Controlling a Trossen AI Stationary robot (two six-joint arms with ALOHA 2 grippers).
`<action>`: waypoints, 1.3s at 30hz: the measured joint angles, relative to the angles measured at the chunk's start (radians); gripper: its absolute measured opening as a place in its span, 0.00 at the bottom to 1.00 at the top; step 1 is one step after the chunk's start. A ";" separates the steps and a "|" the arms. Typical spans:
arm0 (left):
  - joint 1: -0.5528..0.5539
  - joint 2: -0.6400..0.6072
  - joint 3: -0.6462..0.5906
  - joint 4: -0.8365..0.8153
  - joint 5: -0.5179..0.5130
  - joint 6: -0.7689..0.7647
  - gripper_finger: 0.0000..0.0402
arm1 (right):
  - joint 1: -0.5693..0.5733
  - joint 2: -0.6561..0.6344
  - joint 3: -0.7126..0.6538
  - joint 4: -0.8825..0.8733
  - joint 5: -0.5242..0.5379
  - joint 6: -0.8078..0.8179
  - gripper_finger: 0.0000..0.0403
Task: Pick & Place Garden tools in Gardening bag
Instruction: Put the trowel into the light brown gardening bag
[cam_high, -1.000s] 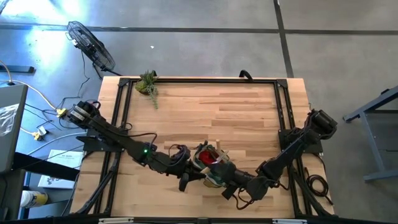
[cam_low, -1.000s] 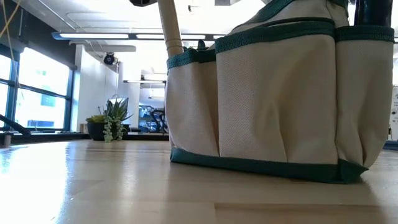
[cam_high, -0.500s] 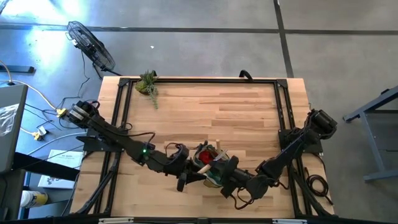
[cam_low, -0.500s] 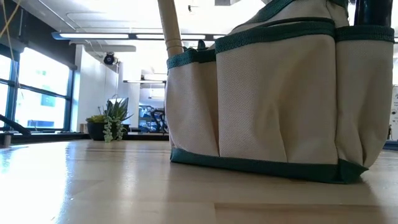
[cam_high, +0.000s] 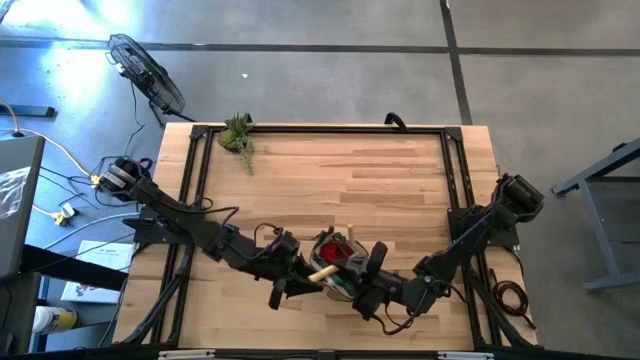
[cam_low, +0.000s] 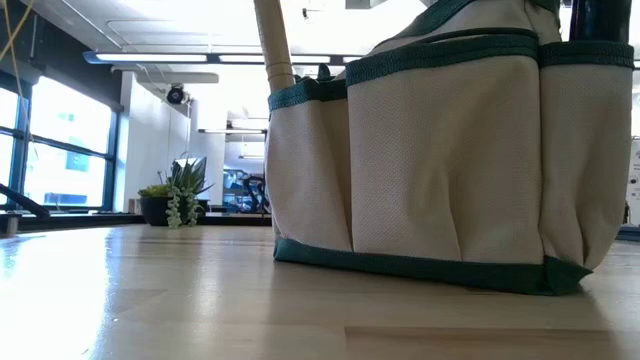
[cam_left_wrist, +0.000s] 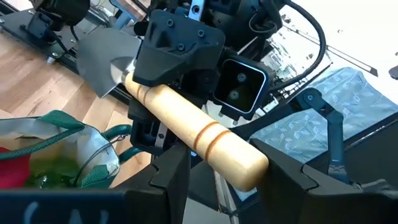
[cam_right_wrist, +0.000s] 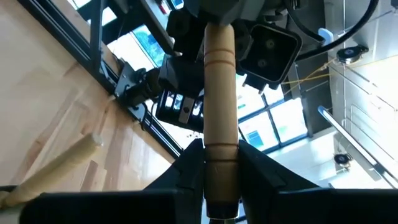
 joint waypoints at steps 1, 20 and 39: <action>0.001 0.000 0.000 0.001 0.005 -0.001 0.38 | 0.000 0.000 0.000 -0.002 0.006 0.001 0.15; 0.002 -0.002 0.074 -0.002 0.084 0.027 0.38 | -0.007 0.002 0.000 -0.003 0.012 0.102 0.15; -0.027 -0.005 0.096 -0.019 0.358 0.123 0.38 | -0.007 0.004 -0.005 -0.031 0.021 0.163 0.15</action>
